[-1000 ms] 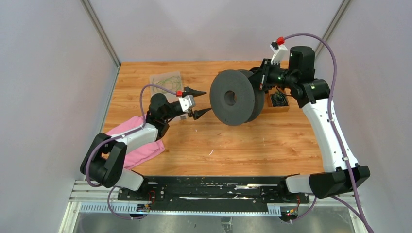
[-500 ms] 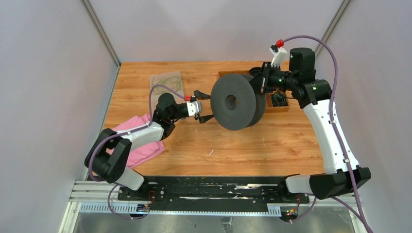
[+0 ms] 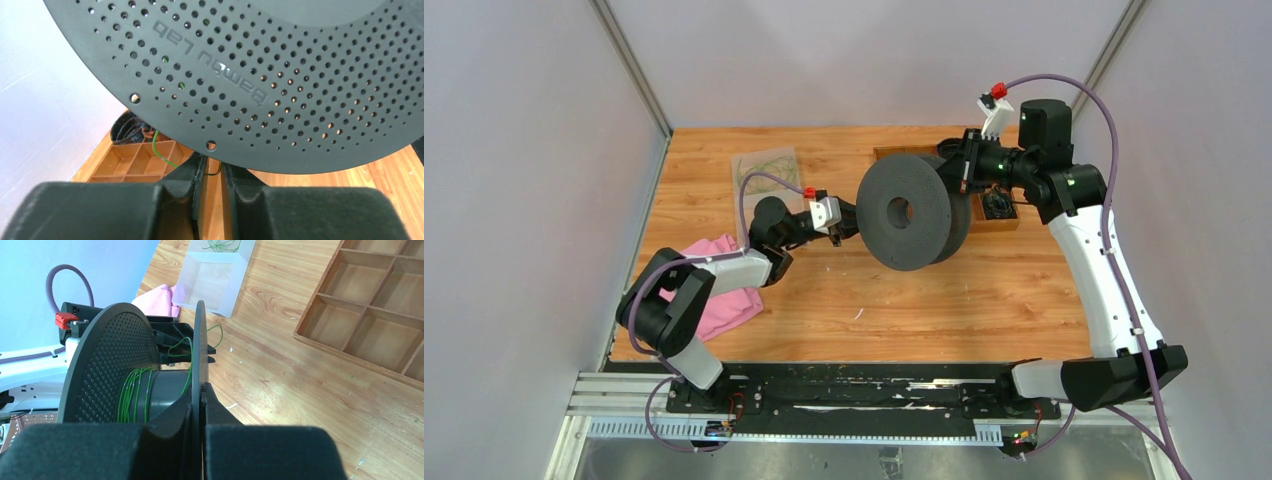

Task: Wrap the cables
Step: Wrap the cable around the cable reel.

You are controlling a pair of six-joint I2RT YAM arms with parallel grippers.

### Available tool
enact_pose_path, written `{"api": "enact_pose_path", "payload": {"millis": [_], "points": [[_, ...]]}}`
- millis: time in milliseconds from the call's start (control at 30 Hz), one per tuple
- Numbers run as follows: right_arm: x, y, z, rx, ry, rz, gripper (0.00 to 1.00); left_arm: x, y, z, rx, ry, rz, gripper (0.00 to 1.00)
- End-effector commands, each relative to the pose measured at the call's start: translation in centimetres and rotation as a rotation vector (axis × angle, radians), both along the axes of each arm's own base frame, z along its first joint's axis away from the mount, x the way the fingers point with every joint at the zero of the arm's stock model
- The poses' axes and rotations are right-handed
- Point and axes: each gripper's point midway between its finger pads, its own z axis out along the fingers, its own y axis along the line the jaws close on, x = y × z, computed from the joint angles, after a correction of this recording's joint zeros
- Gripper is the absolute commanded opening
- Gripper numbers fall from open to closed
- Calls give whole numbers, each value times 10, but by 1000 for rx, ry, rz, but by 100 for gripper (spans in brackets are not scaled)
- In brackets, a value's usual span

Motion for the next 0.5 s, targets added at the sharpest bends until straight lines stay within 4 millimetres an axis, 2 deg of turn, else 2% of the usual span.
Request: {"api": "enact_pose_path", "payload": {"millis": [0,167,300,467], "points": [[-5,-3,18,19,-54,-7,1,-2,-1,19,-51,-28,4,14],[10,-11,31,-6,-120,-74,1,-8,2,0,10,45,12,0],[25,-18,38,-16,-160,-146,1,-17,4,-11,44,102,15,0],[39,-23,38,-8,-175,-219,1,-27,-1,-21,67,173,0,2]]}}
